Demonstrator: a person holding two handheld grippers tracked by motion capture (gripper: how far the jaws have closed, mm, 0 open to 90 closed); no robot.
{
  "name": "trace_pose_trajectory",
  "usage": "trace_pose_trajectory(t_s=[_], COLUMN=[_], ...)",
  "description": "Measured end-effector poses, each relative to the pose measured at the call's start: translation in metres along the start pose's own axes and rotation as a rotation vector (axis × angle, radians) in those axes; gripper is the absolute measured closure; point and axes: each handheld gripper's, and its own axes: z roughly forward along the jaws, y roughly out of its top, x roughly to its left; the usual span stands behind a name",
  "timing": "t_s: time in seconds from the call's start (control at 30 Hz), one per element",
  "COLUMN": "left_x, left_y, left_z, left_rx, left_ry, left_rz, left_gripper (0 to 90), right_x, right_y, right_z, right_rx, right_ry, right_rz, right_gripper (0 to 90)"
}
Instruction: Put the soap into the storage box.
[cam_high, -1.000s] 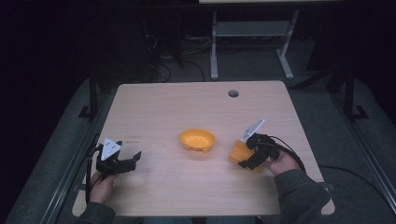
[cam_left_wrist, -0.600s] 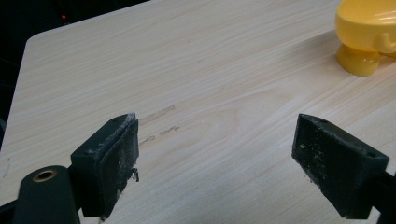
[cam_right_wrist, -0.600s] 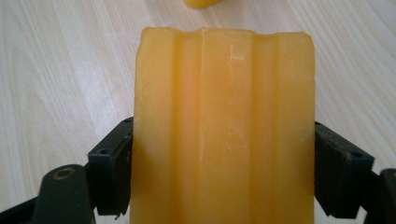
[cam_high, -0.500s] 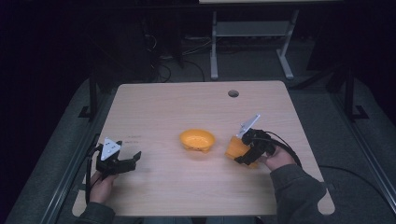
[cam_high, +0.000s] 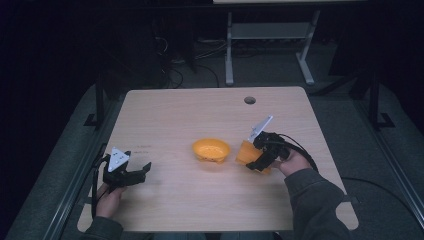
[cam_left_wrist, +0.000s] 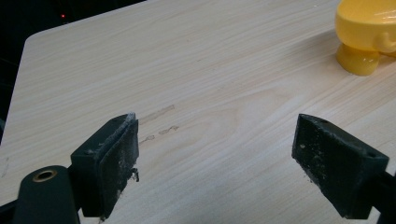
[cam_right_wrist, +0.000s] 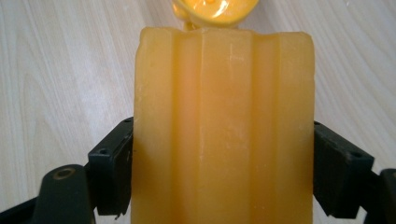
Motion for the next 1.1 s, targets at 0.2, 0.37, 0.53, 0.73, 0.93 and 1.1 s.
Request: trace_pose_trajectory(t_s=[0.2,0.37,0.53,0.73,0.93,1.1], left_x=[0.001,0.001,0.002,0.002,0.002,0.001], left_y=[0.0,0.0,0.0,0.0,0.0,0.0], left_z=[0.0,0.0,-0.001,-0.001,-0.001,0.0], left_rx=[-0.004,-0.004,-0.004,-0.004,-0.005,-0.007], left_ry=[0.002,0.003,0.002,0.002,0.001,0.001], left_rz=[-0.001,-0.001,-0.001,-0.001,-0.003,0.001], left_gripper=[14.0,14.0,14.0,14.0,14.0,14.0], right_x=[-0.001,-0.002,-0.003,-0.004,-0.005,-0.006], right_y=[0.007,0.016,0.023,0.031,0.04,0.046], right_z=[0.002,0.003,0.005,0.005,0.005,0.005], right_rx=[0.006,0.005,0.007,0.012,0.007,0.007], right_ry=[0.003,0.007,0.007,0.007,0.01,0.011], right_rz=[-0.014,-0.028,-0.045,-0.055,-0.073,-0.085], right_gripper=[20.4,20.3,20.3,20.3,20.3,20.3])
